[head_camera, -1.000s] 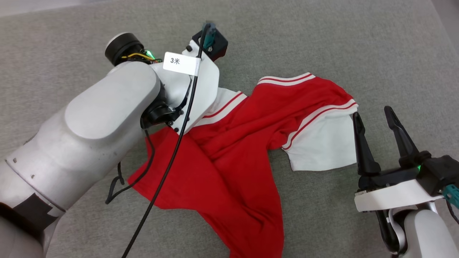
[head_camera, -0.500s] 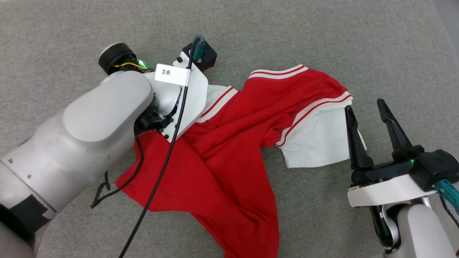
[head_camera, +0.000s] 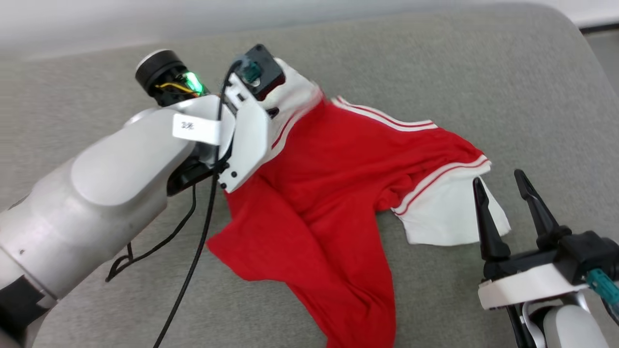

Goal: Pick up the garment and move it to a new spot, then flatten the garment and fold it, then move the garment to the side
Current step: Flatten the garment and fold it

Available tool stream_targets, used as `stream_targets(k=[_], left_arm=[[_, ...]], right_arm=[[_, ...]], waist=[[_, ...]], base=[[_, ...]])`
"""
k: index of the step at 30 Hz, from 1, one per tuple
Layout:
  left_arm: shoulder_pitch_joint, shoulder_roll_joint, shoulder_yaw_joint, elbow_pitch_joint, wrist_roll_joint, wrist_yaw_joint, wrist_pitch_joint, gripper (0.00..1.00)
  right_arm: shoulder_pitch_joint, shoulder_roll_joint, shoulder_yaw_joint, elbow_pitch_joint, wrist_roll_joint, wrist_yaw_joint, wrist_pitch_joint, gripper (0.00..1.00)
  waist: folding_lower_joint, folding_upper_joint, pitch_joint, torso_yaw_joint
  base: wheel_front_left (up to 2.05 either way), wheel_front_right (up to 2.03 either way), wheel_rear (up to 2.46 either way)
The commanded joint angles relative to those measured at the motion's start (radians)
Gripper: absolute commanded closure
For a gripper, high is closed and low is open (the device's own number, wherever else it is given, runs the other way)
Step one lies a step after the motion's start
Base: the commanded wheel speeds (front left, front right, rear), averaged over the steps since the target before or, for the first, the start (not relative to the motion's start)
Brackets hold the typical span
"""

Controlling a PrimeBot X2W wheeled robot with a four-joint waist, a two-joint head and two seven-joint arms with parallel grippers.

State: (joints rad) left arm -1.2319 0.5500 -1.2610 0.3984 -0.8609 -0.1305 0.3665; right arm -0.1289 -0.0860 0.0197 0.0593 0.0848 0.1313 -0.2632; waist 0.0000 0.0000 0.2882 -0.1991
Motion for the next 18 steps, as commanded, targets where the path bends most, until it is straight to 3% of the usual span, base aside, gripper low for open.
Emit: stream_targets(k=[1, 9, 18], left_arm=[[0.028, 0.009, 0.004, -0.005, -0.003, 0.007, -0.018, 1.0], [0.165, 0.143, 0.058, -0.084, -0.043, 0.107, -0.145, 1.0], [0.382, 0.313, 0.11, -0.118, -0.158, 0.231, -0.238, 1.0]], right_arm=[[0.014, -0.006, -0.001, 0.002, -0.006, -0.001, -0.002, 0.0], [0.064, -0.01, -0.008, 0.005, -0.009, -0.001, -0.002, 0.0], [0.072, -0.011, -0.006, 0.008, -0.006, -0.001, -0.002, 0.0]], waist=[[0.0, 0.0, -0.056, 0.055], [0.0, 0.0, -0.125, 0.14], [0.0, 0.0, -0.129, 0.178]], base=[[0.0, 0.0, 0.0], [0.0, 0.0, 0.0], [0.0, 0.0, 0.0]])
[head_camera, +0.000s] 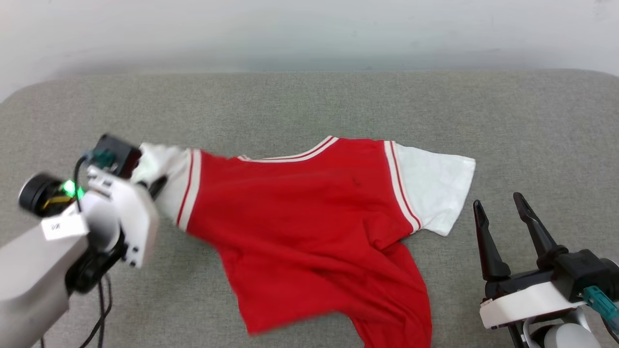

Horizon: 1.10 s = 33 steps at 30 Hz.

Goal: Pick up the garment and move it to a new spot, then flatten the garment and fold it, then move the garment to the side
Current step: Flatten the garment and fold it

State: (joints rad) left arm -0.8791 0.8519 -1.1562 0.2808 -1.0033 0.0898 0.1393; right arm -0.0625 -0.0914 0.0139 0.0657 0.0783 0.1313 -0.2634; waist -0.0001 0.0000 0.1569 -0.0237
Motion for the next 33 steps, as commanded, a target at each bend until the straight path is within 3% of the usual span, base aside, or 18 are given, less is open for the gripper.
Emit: stream_targets(k=[1, 7, 16, 17, 18, 24, 33], left_arm=[[0.054, 0.024, 0.009, 0.004, -0.027, 0.022, -0.021, 1.0], [0.178, 0.037, 0.022, 0.048, -0.119, 0.053, -0.061, 1.0], [0.278, -0.031, 0.016, 0.215, -0.2, 0.008, -0.085, 1.0], [0.279, -0.038, 0.015, 0.229, -0.203, 0.002, -0.085, 0.65], [0.275, -0.044, 0.017, 0.242, -0.203, 0.0, -0.091, 0.0], [0.22, -0.03, 0.027, 0.261, -0.175, -0.008, -0.109, 0.0], [0.049, 0.088, 0.028, 0.126, -0.095, -0.011, 0.014, 0.0]], right_arm=[[0.004, -0.007, 0.0, 0.002, 0.002, -0.001, -0.002, 0.0], [-0.011, -0.018, -0.001, 0.009, 0.006, -0.001, -0.002, 0.0], [-0.024, -0.029, -0.002, 0.025, 0.009, -0.001, -0.002, 0.0], [-0.023, -0.03, -0.003, 0.027, 0.009, -0.001, -0.002, 0.0], [-0.02, -0.031, -0.005, 0.029, 0.009, -0.001, -0.002, 0.0], [-0.004, -0.028, -0.007, 0.033, 0.006, -0.001, -0.002, 0.0], [0.004, -0.015, -0.008, 0.021, 0.007, -0.001, -0.002, 0.0]], waist=[[0.0001, 0.0, 0.005, 0.004], [0.0001, 0.0, 0.029, 0.003], [0.0001, 0.0, 0.044, -0.009], [0.0001, 0.0, 0.042, -0.008], [0.0001, 0.0, 0.039, -0.007], [0.0001, 0.0, 0.016, -0.001], [0.0001, 0.0, 0.012, -0.01]], base=[[0.0, 0.0, 0.0], [0.0, 0.0, 0.0], [0.0, 0.0, 0.0], [0.0, 0.0, 0.0], [0.0, 0.0, 0.0], [0.0, 0.0, 0.0], [0.0, 0.0, 0.0]])
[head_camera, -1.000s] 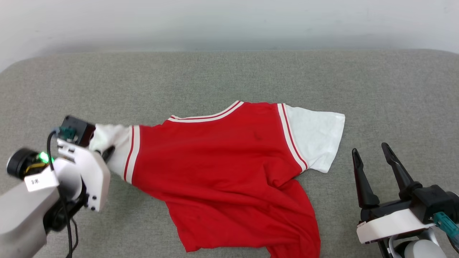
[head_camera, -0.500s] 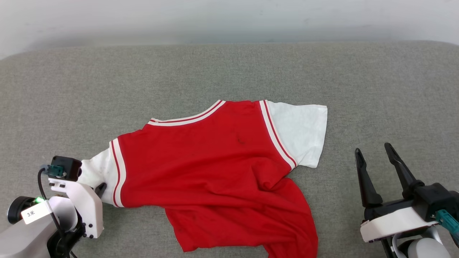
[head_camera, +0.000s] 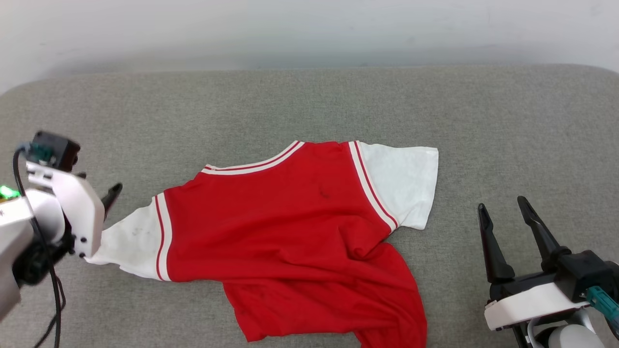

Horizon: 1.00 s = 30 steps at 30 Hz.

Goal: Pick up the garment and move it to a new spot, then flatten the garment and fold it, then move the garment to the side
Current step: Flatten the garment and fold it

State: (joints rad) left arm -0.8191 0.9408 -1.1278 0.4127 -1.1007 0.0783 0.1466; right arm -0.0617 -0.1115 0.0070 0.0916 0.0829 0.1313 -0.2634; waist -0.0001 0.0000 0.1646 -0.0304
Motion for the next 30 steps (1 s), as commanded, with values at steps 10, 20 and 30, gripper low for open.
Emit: stream_targets(k=[10, 20, 30], left_arm=[[-0.194, -0.009, -0.001, -0.121, -0.021, -0.041, 0.265, 0.0], [-0.253, -0.094, -0.039, -0.014, -0.054, -0.089, 0.423, 0.0], [-0.212, -0.17, -0.106, 0.145, -0.024, -0.143, 0.474, 0.0]], right_arm=[[-0.036, 0.012, 0.012, -0.012, 0.006, -0.001, -0.002, 0.0], [-0.09, 0.008, 0.02, -0.023, 0.005, -0.001, -0.002, 0.0], [-0.106, -0.001, 0.018, -0.031, 0.002, -0.001, -0.002, 0.0]], waist=[[0.0001, 0.0, 0.076, -0.054], [0.0001, 0.0, 0.176, -0.12], [0.0001, 0.0, 0.212, -0.154]], base=[[0.0, 0.0, 0.0], [0.0, 0.0, 0.0], [0.0, 0.0, 0.0]])
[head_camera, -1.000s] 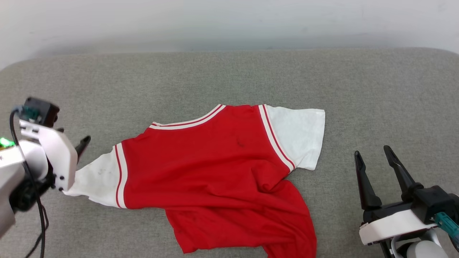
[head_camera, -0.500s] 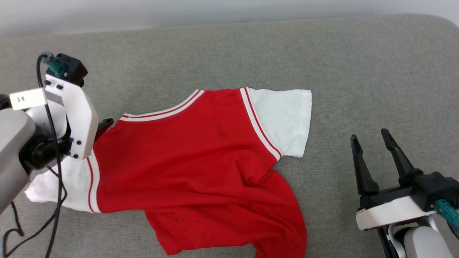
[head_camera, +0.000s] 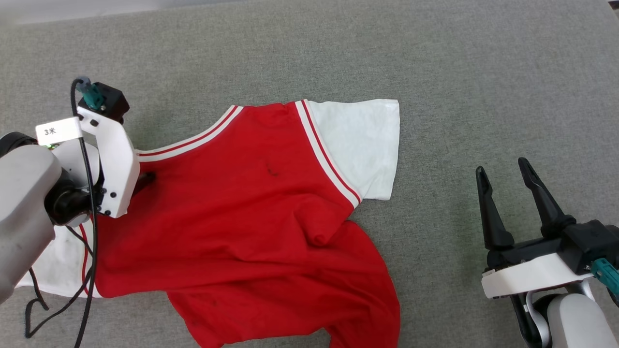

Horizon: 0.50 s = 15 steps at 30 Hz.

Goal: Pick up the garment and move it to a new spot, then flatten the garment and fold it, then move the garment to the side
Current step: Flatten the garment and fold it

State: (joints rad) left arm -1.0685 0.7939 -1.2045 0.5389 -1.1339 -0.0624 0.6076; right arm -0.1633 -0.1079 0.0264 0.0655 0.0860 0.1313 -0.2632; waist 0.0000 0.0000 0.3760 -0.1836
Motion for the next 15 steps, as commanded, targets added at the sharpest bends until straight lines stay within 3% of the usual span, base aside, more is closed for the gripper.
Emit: stream_targets(k=[1, 2, 3, 4, 15], left_arm=[[0.042, -0.026, -0.037, 0.029, 0.021, -0.009, 0.016, 0.0], [0.048, -0.03, -0.042, 0.04, 0.02, -0.015, 0.018, 0.0], [0.053, -0.036, -0.046, 0.048, 0.024, -0.022, 0.018, 0.34], [0.053, -0.042, -0.05, 0.055, 0.035, -0.025, 0.008, 1.0], [-0.092, -0.063, -0.015, 0.024, 0.149, -0.047, -0.168, 1.0]], right_arm=[[-0.004, -0.004, -0.002, -0.006, -0.001, -0.001, -0.002, 0.0], [-0.003, -0.004, -0.004, -0.005, -0.002, -0.001, -0.002, 0.0], [-0.002, -0.003, -0.006, -0.005, -0.003, -0.001, -0.002, 0.0], [-0.002, -0.001, -0.006, -0.005, -0.005, -0.001, -0.002, 0.0], [0.003, 0.008, -0.008, -0.008, -0.005, -0.001, -0.002, 0.0]], waist=[[0.0, 0.0, 0.001, -0.001], [0.0, 0.0, 0.001, -0.001], [0.0, 0.0, 0.001, 0.0], [0.0, 0.0, 0.0, 0.001], [0.0, 0.0, -0.018, 0.012]], base=[[0.0, 0.0, 0.0], [0.0, 0.0, 0.0], [0.0, 0.0, 0.0], [0.0, 0.0, 0.0], [0.0, 0.0, 0.0]])
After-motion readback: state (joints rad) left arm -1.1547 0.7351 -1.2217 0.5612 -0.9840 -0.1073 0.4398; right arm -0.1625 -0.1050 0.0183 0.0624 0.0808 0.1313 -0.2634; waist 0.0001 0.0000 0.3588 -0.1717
